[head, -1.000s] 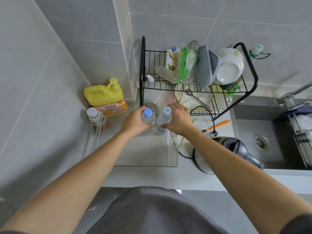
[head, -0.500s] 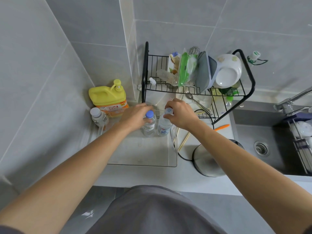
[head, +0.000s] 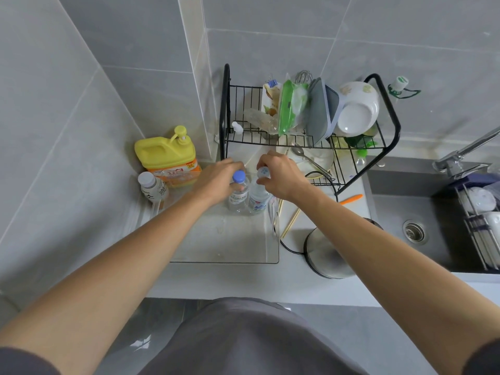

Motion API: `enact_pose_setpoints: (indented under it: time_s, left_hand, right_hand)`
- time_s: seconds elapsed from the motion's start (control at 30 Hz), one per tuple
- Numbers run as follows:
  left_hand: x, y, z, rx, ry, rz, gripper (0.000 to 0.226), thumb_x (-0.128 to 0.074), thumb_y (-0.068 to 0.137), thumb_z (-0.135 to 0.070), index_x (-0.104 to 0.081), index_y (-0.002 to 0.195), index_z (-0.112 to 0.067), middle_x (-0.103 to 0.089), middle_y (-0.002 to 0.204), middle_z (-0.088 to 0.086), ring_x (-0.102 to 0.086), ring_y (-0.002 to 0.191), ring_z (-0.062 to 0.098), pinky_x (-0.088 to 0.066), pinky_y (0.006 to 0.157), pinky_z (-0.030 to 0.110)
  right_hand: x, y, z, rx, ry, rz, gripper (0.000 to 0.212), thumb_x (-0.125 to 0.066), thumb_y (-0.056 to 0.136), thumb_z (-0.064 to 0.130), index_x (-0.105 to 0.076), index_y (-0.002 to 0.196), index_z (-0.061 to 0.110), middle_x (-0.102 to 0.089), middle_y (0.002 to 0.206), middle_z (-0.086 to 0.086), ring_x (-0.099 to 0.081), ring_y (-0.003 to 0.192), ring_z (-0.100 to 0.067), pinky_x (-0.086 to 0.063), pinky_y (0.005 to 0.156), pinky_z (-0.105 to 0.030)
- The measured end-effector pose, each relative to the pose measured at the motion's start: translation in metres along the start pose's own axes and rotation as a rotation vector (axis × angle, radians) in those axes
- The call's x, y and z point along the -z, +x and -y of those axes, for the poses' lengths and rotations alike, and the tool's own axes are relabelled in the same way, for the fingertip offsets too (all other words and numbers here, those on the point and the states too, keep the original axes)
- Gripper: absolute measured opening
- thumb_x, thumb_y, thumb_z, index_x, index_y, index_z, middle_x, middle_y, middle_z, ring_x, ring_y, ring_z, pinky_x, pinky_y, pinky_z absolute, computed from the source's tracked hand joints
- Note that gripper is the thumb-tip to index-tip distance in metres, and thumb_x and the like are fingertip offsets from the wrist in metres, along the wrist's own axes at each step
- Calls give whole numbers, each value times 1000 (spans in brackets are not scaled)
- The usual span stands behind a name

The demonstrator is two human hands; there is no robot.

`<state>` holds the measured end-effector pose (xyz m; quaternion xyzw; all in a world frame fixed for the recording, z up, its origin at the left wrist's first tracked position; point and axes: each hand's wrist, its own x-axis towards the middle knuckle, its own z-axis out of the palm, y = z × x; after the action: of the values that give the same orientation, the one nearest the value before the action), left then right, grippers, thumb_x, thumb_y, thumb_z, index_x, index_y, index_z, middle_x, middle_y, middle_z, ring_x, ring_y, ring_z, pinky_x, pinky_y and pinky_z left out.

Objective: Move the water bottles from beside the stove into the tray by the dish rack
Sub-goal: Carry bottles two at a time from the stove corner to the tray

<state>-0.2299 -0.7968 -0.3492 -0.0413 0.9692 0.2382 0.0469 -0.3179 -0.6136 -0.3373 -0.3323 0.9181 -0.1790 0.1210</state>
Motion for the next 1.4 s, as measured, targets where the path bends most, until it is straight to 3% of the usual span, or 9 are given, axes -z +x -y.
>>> enact_pose_setpoints:
  time_s: [0.23, 0.7, 1.1, 1.23, 1.4]
  left_hand:
    - [7, 5, -1, 8, 57, 75, 39, -86, 88, -23, -70, 123, -23, -68, 127, 4, -66, 113, 33, -56, 91, 48]
    - [7, 4, -2, 11, 64, 49, 40, -88, 85, -23, -72, 122, -21, -74, 123, 5, -68, 112, 33, -56, 90, 47]
    - [12, -5, -8, 30, 63, 38, 41, -88, 86, -24, -73, 123, -20, -74, 123, 3, -69, 113, 32, -56, 89, 45]
    - [13, -15, -15, 38, 94, 12, 63, -85, 88, -33, -60, 145, -26, -65, 143, -3, -66, 125, 28, -57, 91, 42]
    - [19, -41, -28, 39, 89, -150, 59, -76, 94, -39, -54, 147, -27, -60, 139, -6, -66, 119, 23, -57, 79, 39]
  right_hand:
    - [1, 4, -1, 8, -10, 15, 39, -87, 86, 22, -69, 119, 10, -64, 116, -9, -64, 104, -35, -48, 83, -37]
    - [4, 1, 3, 12, -101, 8, 47, -86, 88, 34, -69, 122, 6, -67, 118, -12, -66, 104, -36, -55, 88, -44]
    - [-3, -10, 8, 30, -95, 6, 43, -80, 92, 32, -61, 122, 8, -61, 116, -13, -63, 108, -40, -51, 83, -43]
    - [-3, -18, 9, 38, -137, -8, 44, -72, 98, 38, -59, 132, 13, -59, 127, -9, -53, 126, -34, -53, 92, -46]
    - [6, -38, 8, 12, -117, -95, 44, -66, 99, 44, -59, 131, 16, -59, 125, -5, -54, 115, -30, -52, 90, -44]
